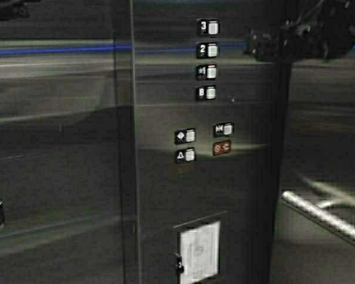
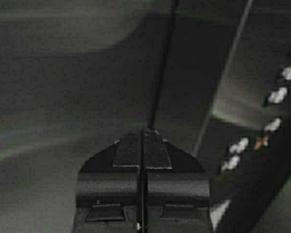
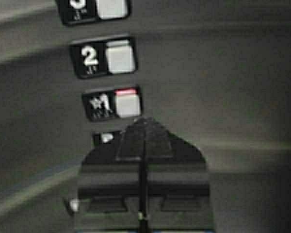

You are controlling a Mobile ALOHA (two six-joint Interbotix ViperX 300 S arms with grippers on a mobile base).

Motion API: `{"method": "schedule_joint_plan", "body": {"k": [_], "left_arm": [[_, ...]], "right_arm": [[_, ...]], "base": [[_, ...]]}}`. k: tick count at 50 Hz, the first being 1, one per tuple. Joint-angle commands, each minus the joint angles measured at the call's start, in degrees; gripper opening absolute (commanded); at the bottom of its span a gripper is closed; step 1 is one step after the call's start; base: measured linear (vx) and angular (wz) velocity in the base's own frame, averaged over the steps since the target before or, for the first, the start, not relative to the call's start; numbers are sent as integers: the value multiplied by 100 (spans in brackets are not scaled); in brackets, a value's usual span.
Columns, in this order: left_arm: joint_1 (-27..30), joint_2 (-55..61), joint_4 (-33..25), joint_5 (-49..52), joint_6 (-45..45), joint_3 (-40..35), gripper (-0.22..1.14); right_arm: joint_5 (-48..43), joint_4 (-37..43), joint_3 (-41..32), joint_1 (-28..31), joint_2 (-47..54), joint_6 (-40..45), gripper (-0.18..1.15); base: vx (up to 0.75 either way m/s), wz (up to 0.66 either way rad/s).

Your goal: Navigate to elevator, push the call button, then enter the elevator

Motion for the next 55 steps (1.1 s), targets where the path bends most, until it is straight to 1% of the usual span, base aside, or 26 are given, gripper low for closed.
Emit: {"method": "schedule_joint_plan", "body": {"k": [1, 9, 16, 19, 30, 38, 48, 55], "left_arm": [[-9, -35, 0, -18, -18, -70, 2], [-9, -158, -18, -9, -35, -53, 2], [-9, -185, -26, 18, -44, -62, 2], [-9, -185, -26, 18, -44, -88, 2], [-9, -158, -26, 97, -62, -114, 2], [-9, -149, -44, 141, -62, -132, 2], [-9, -141, -44, 290, -44, -141, 2], [-9, -88, -44, 290, -26, -158, 2]], "right_arm": [[562, 18, 0, -18, -589, 35, 5], [1213, 18, 132, -18, -1072, 62, 5], [2118, 18, 141, 35, -1477, 193, 5], [2549, 26, 141, 132, -1644, 229, 5], [3656, 70, 88, 475, -1978, 325, 5], [4465, 88, 18, 817, -2426, 431, 5], [5203, 88, 88, 940, -3129, 439, 5], [5309, 88, 290, 932, -3463, 439, 5]], "base": [[-9, -5], [-10, -6], [-12, -7], [-15, -5], [-17, 3], [-15, 14], [-11, 23], [-12, 31]]}}
